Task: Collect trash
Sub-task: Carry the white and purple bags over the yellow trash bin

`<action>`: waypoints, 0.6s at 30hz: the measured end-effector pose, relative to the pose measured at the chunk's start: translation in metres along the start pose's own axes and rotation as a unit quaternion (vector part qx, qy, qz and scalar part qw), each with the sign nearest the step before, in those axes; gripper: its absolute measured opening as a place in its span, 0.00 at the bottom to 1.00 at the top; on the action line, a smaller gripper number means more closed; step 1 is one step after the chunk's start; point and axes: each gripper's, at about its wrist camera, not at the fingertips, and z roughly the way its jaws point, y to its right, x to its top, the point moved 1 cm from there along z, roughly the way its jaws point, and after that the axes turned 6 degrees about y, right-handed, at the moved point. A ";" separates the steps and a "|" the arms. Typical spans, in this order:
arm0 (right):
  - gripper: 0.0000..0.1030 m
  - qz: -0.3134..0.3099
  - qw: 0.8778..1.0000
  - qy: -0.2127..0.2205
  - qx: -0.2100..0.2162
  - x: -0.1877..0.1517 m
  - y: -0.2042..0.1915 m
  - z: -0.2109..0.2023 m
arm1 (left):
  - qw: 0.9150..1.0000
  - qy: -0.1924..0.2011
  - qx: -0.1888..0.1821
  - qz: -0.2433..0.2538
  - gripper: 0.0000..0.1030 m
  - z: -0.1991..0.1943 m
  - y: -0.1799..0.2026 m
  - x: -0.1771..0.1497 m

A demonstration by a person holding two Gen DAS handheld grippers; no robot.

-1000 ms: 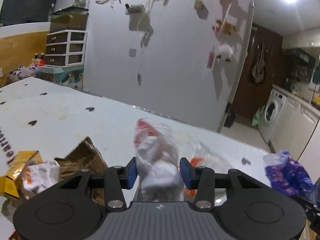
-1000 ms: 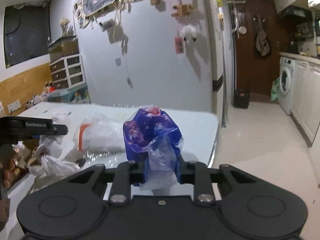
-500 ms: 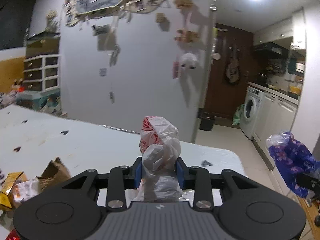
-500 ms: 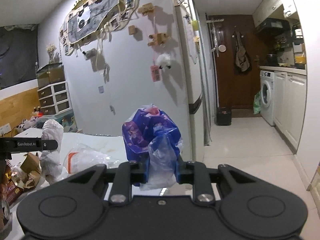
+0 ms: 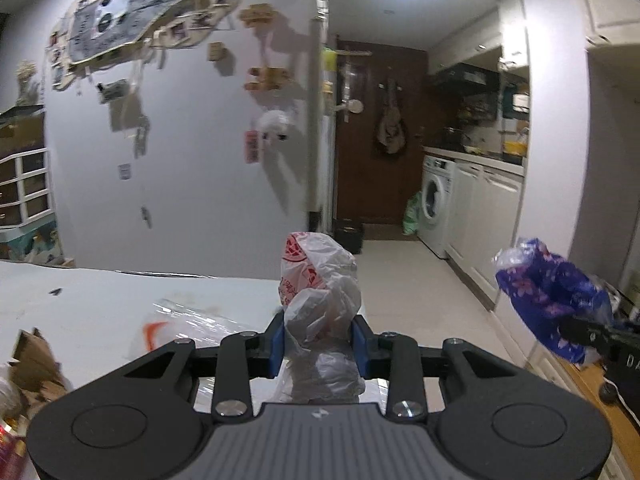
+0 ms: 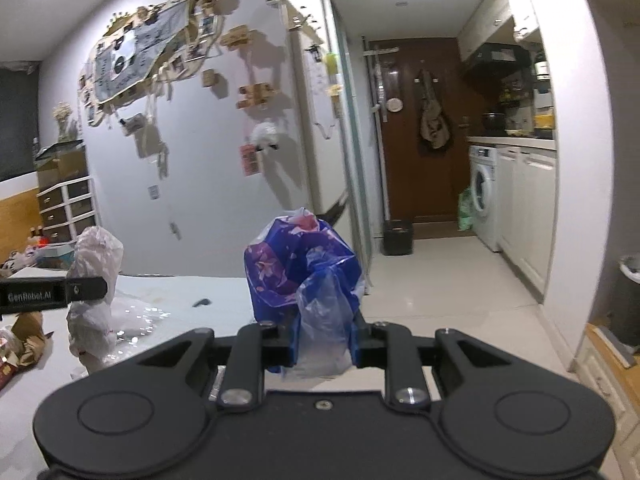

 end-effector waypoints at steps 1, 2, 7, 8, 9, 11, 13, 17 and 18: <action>0.23 0.001 1.000 0.001 -0.005 0.000 0.006 -0.005 | 1.000 -0.002 -0.004 0.002 0.34 -0.001 0.007 -0.002; 0.23 0.001 1.000 0.002 -0.009 0.000 0.012 -0.011 | 1.000 -0.003 -0.008 0.002 0.34 -0.002 0.013 -0.004; 0.23 0.007 1.000 0.003 -0.030 0.001 0.037 -0.036 | 1.000 -0.008 -0.028 0.002 0.34 -0.014 0.045 -0.016; 0.23 0.007 0.999 0.003 -0.034 0.000 0.041 -0.041 | 0.999 -0.008 -0.034 0.001 0.34 -0.017 0.052 -0.018; 0.23 0.006 0.999 0.003 -0.038 -0.001 0.046 -0.045 | 0.999 -0.009 -0.039 0.002 0.34 -0.021 0.058 -0.020; 0.23 0.009 0.999 0.001 -0.046 -0.003 0.056 -0.055 | 0.999 -0.011 -0.049 0.006 0.34 -0.027 0.071 -0.024; 0.23 0.018 0.999 -0.001 -0.050 -0.006 0.065 -0.064 | 0.998 -0.012 -0.057 0.009 0.34 -0.032 0.084 -0.027; 0.23 0.030 0.998 -0.003 -0.061 -0.014 0.081 -0.080 | 0.997 -0.019 -0.069 0.013 0.34 -0.041 0.110 -0.037; 0.23 0.034 0.997 -0.005 -0.063 -0.016 0.085 -0.084 | 0.997 -0.022 -0.073 0.015 0.34 -0.043 0.118 -0.040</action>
